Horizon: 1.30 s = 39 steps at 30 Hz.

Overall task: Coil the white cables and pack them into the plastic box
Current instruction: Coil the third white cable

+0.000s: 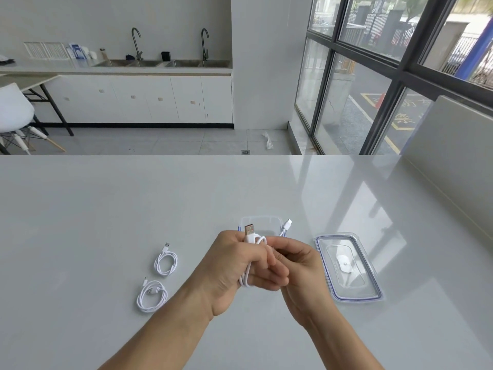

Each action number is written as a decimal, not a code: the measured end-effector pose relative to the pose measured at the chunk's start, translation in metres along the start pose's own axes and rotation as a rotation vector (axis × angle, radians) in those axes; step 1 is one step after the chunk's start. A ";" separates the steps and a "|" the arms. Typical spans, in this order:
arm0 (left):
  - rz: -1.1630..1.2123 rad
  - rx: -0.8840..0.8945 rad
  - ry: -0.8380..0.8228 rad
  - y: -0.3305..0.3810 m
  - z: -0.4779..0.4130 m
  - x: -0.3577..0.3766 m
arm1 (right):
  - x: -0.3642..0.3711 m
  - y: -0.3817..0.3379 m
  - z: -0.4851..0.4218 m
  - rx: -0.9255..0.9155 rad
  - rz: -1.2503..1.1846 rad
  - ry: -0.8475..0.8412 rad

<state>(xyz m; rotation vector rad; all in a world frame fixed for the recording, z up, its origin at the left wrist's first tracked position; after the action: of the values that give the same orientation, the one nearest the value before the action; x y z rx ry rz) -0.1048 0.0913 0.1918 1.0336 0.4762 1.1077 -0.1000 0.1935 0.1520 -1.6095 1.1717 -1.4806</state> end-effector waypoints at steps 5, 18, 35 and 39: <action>0.030 -0.007 0.002 0.002 -0.003 0.001 | 0.001 -0.004 -0.001 0.009 -0.047 0.002; -0.011 -0.084 -0.245 0.004 0.002 0.004 | -0.003 -0.007 0.009 -0.086 -0.011 0.001; -0.266 0.097 0.288 0.007 0.007 -0.031 | -0.024 -0.039 0.005 -0.158 0.073 0.064; -0.236 0.112 0.346 0.007 0.011 -0.029 | -0.024 -0.042 0.004 -0.151 0.106 0.037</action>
<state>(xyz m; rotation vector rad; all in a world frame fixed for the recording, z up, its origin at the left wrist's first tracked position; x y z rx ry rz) -0.1119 0.0610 0.1985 0.8571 0.9234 1.0583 -0.0873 0.2316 0.1799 -1.5981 1.3966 -1.3884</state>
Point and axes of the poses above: each hand's wrist, its own z-axis away from the middle knuckle, its own x-axis out of the palm, y = z × x, the point moved 8 cm from there along -z, towards the middle knuckle, and after that the axes turned 14 degrees about -x, right-handed, at the moved point
